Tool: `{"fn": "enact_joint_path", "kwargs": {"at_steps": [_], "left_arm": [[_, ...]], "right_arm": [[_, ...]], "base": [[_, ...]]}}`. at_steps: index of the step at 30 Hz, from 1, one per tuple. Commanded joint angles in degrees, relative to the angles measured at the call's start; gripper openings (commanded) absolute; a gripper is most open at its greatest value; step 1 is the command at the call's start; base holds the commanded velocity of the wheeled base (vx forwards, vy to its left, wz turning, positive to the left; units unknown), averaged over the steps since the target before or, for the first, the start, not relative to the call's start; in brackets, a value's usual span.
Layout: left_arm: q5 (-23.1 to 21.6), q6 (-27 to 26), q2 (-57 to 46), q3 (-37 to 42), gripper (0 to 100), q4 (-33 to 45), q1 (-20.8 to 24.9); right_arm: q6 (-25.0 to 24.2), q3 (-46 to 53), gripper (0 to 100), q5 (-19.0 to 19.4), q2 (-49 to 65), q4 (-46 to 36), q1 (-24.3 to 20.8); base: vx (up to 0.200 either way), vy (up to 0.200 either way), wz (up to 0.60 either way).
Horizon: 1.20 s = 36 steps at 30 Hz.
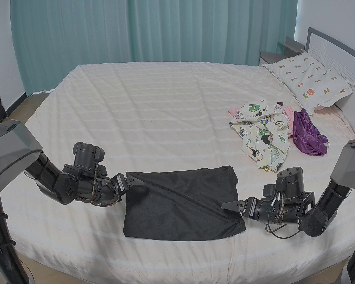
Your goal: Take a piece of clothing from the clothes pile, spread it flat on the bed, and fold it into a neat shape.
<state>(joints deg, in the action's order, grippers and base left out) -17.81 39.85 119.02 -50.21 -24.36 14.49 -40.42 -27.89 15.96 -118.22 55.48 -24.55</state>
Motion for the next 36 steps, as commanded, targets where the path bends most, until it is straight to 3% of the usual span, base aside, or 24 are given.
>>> {"fn": "enact_joint_path", "kwargs": {"at_steps": [1, 10, 20, 21, 36], "left_arm": [[-0.3, -0.7, 0.4, 0.9, 100, -0.3, 0.3], [-5.0, -3.5, 0.5, 1.4, 100, -1.1, 1.7], [-4.4, -3.9, 3.8, 1.7, 100, -6.6, 3.7], [-4.4, -3.8, 3.7, 1.9, 0, -6.7, 3.7], [-4.2, -3.8, -0.9, 6.9, 0, -6.8, 3.5]], "right_arm": [[0.0, 0.0, 100, 0.0, 0.0, 0.1, -0.1], [0.0, 0.0, 100, 0.0, -0.1, 0.1, -0.1], [0.0, 0.0, 100, 0.0, -0.1, 0.1, -0.1], [0.0, 0.0, 100, 0.0, -0.1, 0.1, -0.1], [-0.1, -0.1, 100, 0.1, -0.1, 0.1, -0.1]], "base": [[0.0, 0.0, 0.0], [0.0, 0.0, 0.0], [0.0, 0.0, 0.0], [0.0, 0.0, 0.0], [0.0, 0.0, 0.0]]}}
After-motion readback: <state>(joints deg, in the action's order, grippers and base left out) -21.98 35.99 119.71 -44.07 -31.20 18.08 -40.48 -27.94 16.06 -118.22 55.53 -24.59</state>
